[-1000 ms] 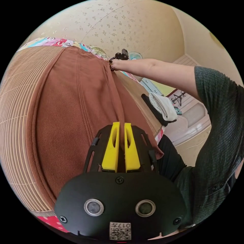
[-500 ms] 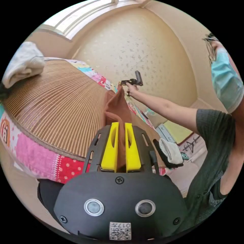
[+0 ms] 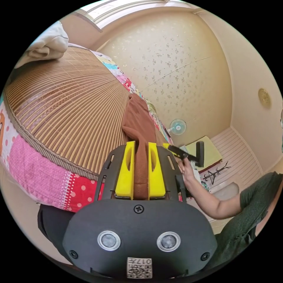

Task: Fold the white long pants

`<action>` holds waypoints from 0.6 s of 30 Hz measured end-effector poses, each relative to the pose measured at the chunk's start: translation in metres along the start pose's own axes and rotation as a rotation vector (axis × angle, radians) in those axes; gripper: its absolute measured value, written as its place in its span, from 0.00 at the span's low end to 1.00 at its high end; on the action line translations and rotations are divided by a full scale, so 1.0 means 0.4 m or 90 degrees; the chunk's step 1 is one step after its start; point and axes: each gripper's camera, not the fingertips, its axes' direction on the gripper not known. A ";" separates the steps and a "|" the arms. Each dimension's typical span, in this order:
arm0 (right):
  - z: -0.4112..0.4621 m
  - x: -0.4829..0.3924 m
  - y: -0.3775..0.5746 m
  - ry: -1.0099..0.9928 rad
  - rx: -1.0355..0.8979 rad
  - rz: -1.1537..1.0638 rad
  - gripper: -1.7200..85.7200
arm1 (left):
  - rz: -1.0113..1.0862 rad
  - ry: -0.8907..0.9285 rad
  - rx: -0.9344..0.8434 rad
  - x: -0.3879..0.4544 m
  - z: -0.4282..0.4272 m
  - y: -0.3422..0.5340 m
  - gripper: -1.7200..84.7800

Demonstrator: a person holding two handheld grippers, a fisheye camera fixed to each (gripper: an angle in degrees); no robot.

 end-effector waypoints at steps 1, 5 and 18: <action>-0.004 0.017 0.061 -0.035 0.004 0.032 0.17 | -0.001 -0.002 0.002 0.000 0.006 0.001 0.11; -0.032 0.072 0.334 -0.202 0.082 0.159 0.18 | -0.008 0.003 0.005 -0.001 0.034 0.018 0.10; -0.037 -0.028 0.309 -0.164 0.016 0.136 0.14 | -0.005 -0.101 0.000 0.109 0.120 0.078 0.09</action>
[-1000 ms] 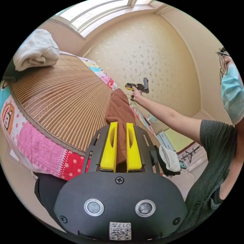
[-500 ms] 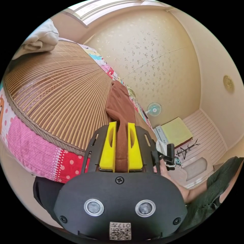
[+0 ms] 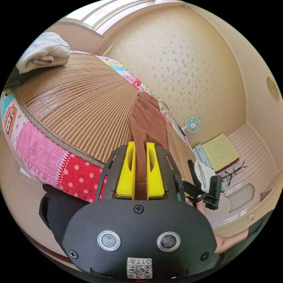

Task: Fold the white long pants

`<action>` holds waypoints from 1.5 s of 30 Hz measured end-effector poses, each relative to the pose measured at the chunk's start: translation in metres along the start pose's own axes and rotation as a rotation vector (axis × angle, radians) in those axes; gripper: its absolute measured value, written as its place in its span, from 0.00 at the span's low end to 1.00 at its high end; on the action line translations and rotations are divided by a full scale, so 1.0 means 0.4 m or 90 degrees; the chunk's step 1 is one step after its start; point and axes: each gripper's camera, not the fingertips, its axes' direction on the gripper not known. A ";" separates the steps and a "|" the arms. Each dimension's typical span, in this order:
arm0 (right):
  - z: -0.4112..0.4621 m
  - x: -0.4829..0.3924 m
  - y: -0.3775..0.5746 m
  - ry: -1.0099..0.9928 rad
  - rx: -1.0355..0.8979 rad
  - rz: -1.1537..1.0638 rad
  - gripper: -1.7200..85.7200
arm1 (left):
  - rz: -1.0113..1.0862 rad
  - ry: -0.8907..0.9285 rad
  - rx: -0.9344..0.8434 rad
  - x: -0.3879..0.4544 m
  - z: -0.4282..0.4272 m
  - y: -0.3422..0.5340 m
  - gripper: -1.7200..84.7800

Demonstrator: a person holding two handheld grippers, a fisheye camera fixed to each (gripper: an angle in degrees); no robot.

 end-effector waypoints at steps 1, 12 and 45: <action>0.015 0.006 -0.008 -0.008 -0.014 -0.006 0.13 | -0.004 -0.002 -0.004 0.015 0.001 -0.001 0.08; -0.331 0.026 0.024 -0.109 0.111 -0.026 0.04 | 0.147 0.126 -0.272 0.106 0.033 -0.050 0.02; -0.327 0.076 0.107 -0.107 -0.171 -0.140 0.03 | 0.226 0.186 -0.553 0.199 0.359 0.190 0.06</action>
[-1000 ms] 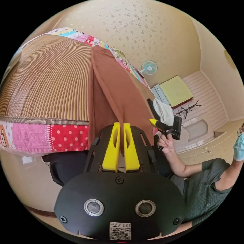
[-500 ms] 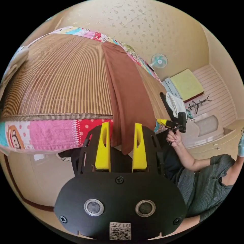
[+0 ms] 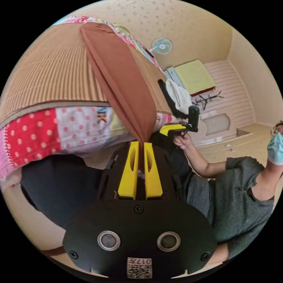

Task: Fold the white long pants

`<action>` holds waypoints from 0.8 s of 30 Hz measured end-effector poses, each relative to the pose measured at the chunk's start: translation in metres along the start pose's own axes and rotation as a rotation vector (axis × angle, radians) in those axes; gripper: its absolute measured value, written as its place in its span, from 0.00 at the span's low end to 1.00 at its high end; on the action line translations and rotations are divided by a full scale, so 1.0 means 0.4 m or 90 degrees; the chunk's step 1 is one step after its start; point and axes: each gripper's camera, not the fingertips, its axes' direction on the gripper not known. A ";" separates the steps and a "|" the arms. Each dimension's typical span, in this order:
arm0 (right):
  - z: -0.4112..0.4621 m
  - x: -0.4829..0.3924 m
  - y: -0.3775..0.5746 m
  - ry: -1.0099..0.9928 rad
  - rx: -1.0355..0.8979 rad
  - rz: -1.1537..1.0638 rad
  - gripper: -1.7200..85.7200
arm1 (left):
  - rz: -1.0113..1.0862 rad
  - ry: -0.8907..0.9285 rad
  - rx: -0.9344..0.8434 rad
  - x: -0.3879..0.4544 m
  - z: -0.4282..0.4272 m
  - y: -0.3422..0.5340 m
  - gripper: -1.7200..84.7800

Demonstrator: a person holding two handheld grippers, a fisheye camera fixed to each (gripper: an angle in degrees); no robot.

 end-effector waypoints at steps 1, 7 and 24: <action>-0.022 0.004 0.015 -0.016 0.009 0.000 0.03 | 0.027 0.004 -0.066 0.037 0.058 0.000 0.06; -0.241 0.092 0.097 0.017 0.107 0.080 0.09 | -0.031 0.002 -0.011 -0.005 -0.023 0.002 0.14; -0.267 0.345 -0.290 -0.056 0.115 0.196 0.19 | -0.158 -0.115 0.305 -0.257 -0.233 -0.190 0.19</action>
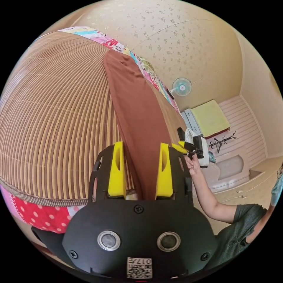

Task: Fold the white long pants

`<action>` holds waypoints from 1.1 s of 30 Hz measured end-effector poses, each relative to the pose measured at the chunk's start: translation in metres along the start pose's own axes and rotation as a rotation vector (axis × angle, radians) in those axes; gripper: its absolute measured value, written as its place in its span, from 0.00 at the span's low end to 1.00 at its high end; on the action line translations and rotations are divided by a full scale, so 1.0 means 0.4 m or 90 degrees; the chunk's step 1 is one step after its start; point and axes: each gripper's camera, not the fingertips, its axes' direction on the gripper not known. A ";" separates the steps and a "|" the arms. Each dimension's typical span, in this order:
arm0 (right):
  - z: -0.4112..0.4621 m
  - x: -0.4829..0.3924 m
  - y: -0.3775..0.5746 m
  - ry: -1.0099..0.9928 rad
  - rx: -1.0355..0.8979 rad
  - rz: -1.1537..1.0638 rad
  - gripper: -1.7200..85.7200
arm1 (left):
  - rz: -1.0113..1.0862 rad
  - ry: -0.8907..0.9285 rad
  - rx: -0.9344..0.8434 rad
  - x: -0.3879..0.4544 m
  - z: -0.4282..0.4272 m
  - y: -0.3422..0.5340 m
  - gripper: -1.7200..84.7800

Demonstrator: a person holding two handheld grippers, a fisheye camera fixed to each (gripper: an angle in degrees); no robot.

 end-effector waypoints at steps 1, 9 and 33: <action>0.010 0.000 -0.009 0.001 -0.012 0.005 0.18 | -0.008 -0.004 -0.011 -0.013 0.009 -0.002 0.16; -0.060 -0.077 0.047 -0.153 0.020 -0.045 0.05 | -0.051 0.323 -0.018 -0.114 -0.099 0.073 0.06; -0.840 -1.159 0.439 -0.074 0.395 -0.486 0.04 | 0.512 0.426 0.245 0.879 -0.940 -0.011 0.06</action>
